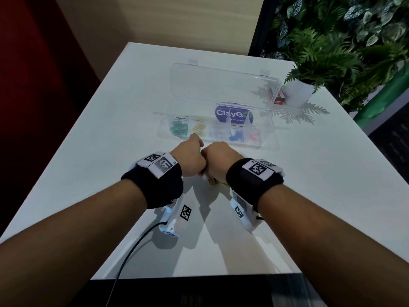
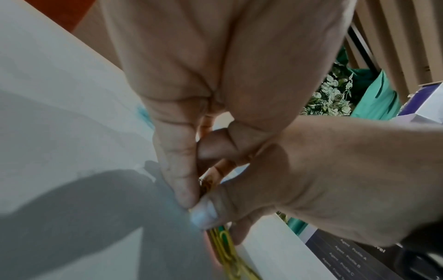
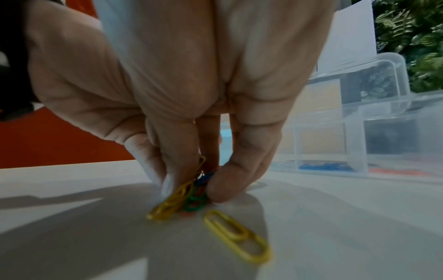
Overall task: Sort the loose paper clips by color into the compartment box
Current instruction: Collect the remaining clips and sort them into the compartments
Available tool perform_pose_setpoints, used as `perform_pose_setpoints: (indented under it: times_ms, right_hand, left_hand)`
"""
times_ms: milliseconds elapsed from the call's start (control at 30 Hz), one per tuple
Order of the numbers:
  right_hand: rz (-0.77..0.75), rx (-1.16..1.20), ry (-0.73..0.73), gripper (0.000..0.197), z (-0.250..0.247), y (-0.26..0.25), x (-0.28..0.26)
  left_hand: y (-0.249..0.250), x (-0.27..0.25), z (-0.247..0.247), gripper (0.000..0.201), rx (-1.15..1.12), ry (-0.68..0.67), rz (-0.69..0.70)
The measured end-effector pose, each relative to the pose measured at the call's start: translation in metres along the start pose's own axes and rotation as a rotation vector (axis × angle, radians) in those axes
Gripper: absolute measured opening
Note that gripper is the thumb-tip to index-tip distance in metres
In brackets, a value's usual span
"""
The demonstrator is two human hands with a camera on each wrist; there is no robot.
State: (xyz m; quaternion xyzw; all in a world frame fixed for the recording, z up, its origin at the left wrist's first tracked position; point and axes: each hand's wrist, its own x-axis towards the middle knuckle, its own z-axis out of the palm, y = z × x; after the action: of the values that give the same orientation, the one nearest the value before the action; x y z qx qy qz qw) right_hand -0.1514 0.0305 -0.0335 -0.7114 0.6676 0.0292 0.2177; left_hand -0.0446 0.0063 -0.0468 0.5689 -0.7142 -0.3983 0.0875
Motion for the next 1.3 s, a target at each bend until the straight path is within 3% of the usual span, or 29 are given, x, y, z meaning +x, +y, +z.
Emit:
perform_pose_setpoints:
  times_ms: [433,733,800,900,1033,1133,1300]
  right_hand:
    - [-0.041,-0.059,0.028,0.025,0.0,-0.002,0.015]
    - [-0.002,-0.041,0.025,0.01,-0.009,0.002,0.023]
    - [-0.001,-0.021,0.045,0.017,-0.012,0.007,0.024]
    - [0.009,0.08,0.052,0.028,-0.019,0.016,0.023]
    - [-0.011,0.354,0.09,0.022,-0.038,0.022,0.017]
    - [-0.088,0.504,0.135,0.019,-0.059,0.018,0.011]
    - [-0.241,0.522,0.233,0.011,-0.085,-0.005,0.006]
  left_hand:
    - [0.0,0.002,0.001,0.038,-0.302,0.034,-0.066]
    - [-0.007,0.003,-0.006,0.04,-0.512,0.045,-0.085]
    - [-0.009,0.002,-0.009,0.038,-0.565,0.085,-0.087]
    - [-0.012,0.002,-0.014,0.027,-0.761,0.099,-0.081]
    - [-0.01,0.001,-0.02,0.011,-1.075,0.075,-0.089]
    - [-0.008,0.003,-0.021,0.019,-1.324,0.046,-0.123]
    - [0.01,0.01,-0.026,0.043,-1.696,-0.186,-0.056]
